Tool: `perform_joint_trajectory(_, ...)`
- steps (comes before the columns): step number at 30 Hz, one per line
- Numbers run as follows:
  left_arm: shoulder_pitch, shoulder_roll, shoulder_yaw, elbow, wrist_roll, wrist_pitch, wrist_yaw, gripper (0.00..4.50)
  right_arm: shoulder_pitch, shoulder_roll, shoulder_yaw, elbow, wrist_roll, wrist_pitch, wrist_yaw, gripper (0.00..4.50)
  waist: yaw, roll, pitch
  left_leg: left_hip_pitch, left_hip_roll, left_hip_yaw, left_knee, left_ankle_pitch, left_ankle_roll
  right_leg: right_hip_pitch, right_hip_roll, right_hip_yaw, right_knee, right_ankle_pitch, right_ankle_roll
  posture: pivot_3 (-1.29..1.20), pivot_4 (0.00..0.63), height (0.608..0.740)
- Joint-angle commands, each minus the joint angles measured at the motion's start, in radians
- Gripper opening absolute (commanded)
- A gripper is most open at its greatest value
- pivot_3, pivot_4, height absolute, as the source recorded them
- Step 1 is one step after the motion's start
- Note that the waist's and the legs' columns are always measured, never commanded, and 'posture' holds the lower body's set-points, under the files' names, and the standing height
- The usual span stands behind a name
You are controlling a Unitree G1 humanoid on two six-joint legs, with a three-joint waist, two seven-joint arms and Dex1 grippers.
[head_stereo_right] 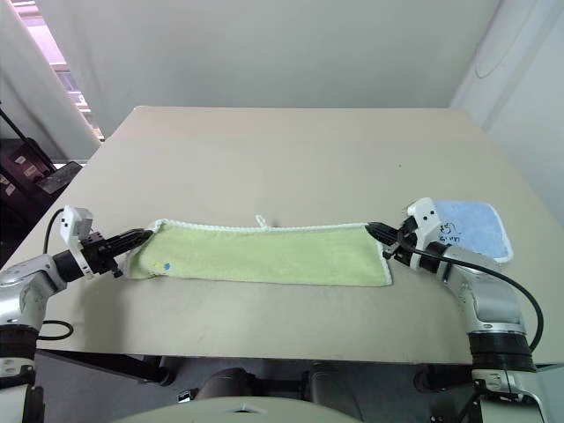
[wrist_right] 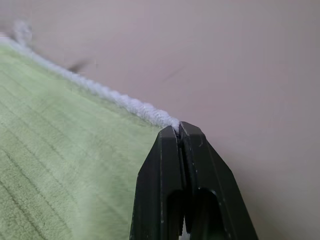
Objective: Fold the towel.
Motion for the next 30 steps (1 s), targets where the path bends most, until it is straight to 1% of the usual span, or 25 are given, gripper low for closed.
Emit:
perform_joint_trajectory(1, -0.035, -0.006, -0.004, 0.008, -0.006, 0.002, -0.016, 0.73, -0.048, -0.005, 0.007, 0.011, -0.003, 0.066, -0.017, 0.00, 0.000, 0.000, 0.000, 0.000, 0.000, 0.000, 0.000, 0.000, 0.000, 0.000, 0.000, 0.000, 0.000, 0.000, 0.000, 0.00, 0.000, 0.724)
perform_joint_trajectory(2, -0.038, -0.011, -0.002, 0.010, -0.009, 0.004, -0.013, 1.14, -0.049, -0.003, 0.007, 0.008, 0.000, 0.074, -0.016, 0.45, 0.001, 0.000, 0.000, 0.000, 0.000, 0.000, 0.001, 0.000, 0.000, 0.000, 0.000, 0.000, 0.000, 0.000, 0.000, 0.00, 0.000, 0.724)
perform_joint_trajectory(4, -0.038, -0.014, 0.003, 0.012, -0.013, 0.009, -0.010, 1.88, -0.052, -0.003, -0.001, -0.008, 0.016, 0.098, -0.008, 1.02, 0.001, 0.000, 0.000, 0.000, 0.000, 0.000, 0.000, 0.000, 0.000, 0.000, 0.000, 0.000, 0.001, 0.000, 0.000, 0.00, 0.000, 0.724)
perform_joint_trajectory(8, -0.029, -0.012, 0.016, 0.008, -0.015, 0.005, -0.004, 3.32, -0.056, -0.010, -0.032, -0.051, 0.065, 0.161, 0.004, 2.46, 0.000, 0.000, 0.000, 0.000, 0.000, -0.001, 0.000, 0.000, 0.000, 0.000, 0.000, -0.001, 0.001, 0.000, 0.000, 0.00, 0.000, 0.724)
perform_joint_trajectory(11, -0.024, 0.007, 0.057, -0.023, -0.046, 0.024, 0.006, 4.38, -0.052, -0.024, -0.081, -0.092, 0.114, 0.218, -0.005, 3.57, -0.001, 0.000, 0.000, 0.000, 0.000, -0.001, 0.000, 0.000, 0.000, 0.000, 0.000, -0.001, 0.002, 0.000, 0.000, 0.00, 0.000, 0.724)
perform_joint_trajectory(12, -0.022, 0.017, 0.075, -0.035, -0.046, 0.016, 0.020, 4.50, -0.058, -0.034, -0.114, -0.101, 0.148, 0.268, -0.014, 3.91, -0.001, 0.000, 0.000, 0.000, 0.000, -0.001, 0.000, 0.000, 0.000, 0.000, 0.000, -0.001, 0.002, 0.000, 0.000, 0.00, 0.000, 0.724)
perform_joint_trajectory(13, -0.019, 0.024, 0.087, -0.044, -0.042, 0.002, 0.033, 4.50, -0.064, -0.042, -0.143, -0.107, 0.179, 0.310, -0.019, 4.29, 0.000, 0.000, 0.000, 0.000, 0.000, -0.001, 0.001, 0.000, 0.000, 0.000, 0.000, -0.001, 0.002, 0.000, 0.000, 0.00, 0.000, 0.724)
perform_joint_trajectory(15, -0.022, 0.030, 0.120, -0.060, -0.039, -0.035, 0.065, 4.50, -0.083, -0.053, -0.229, -0.110, 0.266, 0.415, -0.049, 4.29, 0.001, 0.000, 0.000, 0.000, 0.000, -0.001, 0.000, 0.000, 0.000, 0.000, -0.001, -0.001, 0.002, 0.000, 0.000, 0.00, 0.000, 0.724)
perform_joint_trajectory(17, -0.034, 0.024, 0.137, -0.096, -0.044, -0.048, 0.098, 4.50, -0.105, -0.071, -0.312, -0.070, 0.352, 0.553, -0.083, 4.29, 0.002, 0.000, 0.000, 0.000, 0.000, -0.001, 0.000, 0.000, -0.001, 0.000, -0.001, -0.001, 0.002, 0.000, 0.000, 0.00, 0.000, 0.724)
perform_joint_trajectory(20, -0.024, 0.014, 0.112, -0.237, -0.088, 0.018, 0.080, 4.50, -0.100, -0.079, -0.429, -0.030, 0.481, 0.763, -0.122, 4.29, 0.007, -0.002, -0.001, 0.000, 0.000, -0.001, 0.000, 0.000, -0.001, 0.000, -0.002, -0.002, 0.002, 0.000, 0.000, 0.00, 0.000, 0.724)
perform_joint_trajectory(23, 0.000, -0.003, 0.071, -0.379, -0.138, 0.096, 0.059, 4.50, -0.089, -0.098, -0.505, 0.022, 0.579, 0.991, -0.139, 4.29, 0.004, -0.001, -0.002, 0.000, 0.000, -0.002, 0.000, 0.000, -0.001, 0.001, -0.003, -0.004, 0.001, 0.000, 0.000, 0.00, 0.000, 0.724)
perform_joint_trajectory(27, 0.046, -0.025, -0.011, -0.479, -0.132, 0.119, 0.032, 4.50, -0.057, -0.100, -0.610, 0.069, 0.646, 1.158, -0.182, 4.29, 0.000, 0.005, -0.005, 0.000, 0.000, -0.002, 0.000, 0.000, -0.001, 0.002, -0.003, -0.004, 0.000, 0.000, 0.000, 0.00, 0.000, 0.724)
perform_joint_trajectory(30, 0.054, -0.040, -0.049, -0.493, -0.129, 0.116, 0.027, 4.50, 0.028, -0.105, -0.620, 0.047, 0.727, 1.197, -0.200, 4.29, 0.001, 0.005, -0.005, 0.000, 0.000, -0.002, 0.000, 0.000, 0.000, 0.002, -0.002, -0.004, 0.001, 0.000, 0.000, 0.00, 0.000, 0.724)
